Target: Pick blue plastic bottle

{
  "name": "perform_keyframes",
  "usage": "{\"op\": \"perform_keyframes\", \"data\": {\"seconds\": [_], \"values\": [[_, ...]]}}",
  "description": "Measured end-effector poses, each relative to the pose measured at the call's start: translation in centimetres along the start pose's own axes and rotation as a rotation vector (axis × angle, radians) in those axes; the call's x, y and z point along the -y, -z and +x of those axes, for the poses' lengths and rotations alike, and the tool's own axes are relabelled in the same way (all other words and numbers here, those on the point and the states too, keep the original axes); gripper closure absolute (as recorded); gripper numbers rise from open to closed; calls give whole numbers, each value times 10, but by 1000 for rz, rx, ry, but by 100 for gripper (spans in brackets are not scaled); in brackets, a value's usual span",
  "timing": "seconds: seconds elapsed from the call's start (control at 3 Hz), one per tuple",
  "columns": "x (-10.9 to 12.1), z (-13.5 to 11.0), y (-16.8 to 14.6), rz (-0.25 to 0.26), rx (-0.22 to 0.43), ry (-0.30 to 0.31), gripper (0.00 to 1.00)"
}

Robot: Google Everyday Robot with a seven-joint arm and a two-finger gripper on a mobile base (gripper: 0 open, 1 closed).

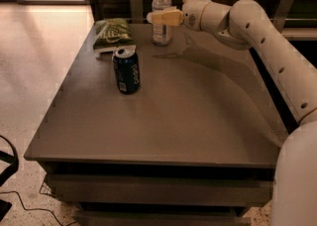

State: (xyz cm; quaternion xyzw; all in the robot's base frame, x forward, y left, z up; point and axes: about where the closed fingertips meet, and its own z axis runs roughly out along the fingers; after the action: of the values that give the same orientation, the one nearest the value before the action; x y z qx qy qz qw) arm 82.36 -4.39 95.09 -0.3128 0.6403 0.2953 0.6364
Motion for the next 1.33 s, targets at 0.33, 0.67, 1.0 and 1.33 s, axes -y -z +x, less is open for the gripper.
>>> {"op": "perform_keyframes", "data": {"seconds": [0.33, 0.67, 1.0, 1.33], "values": [[1, 15, -4, -8, -15, -28, 0], [1, 27, -10, -23, -52, -40, 0], [-1, 36, -24, -49, -72, -45, 0], [-2, 39, -38, -75, -65, -45, 18]]}}
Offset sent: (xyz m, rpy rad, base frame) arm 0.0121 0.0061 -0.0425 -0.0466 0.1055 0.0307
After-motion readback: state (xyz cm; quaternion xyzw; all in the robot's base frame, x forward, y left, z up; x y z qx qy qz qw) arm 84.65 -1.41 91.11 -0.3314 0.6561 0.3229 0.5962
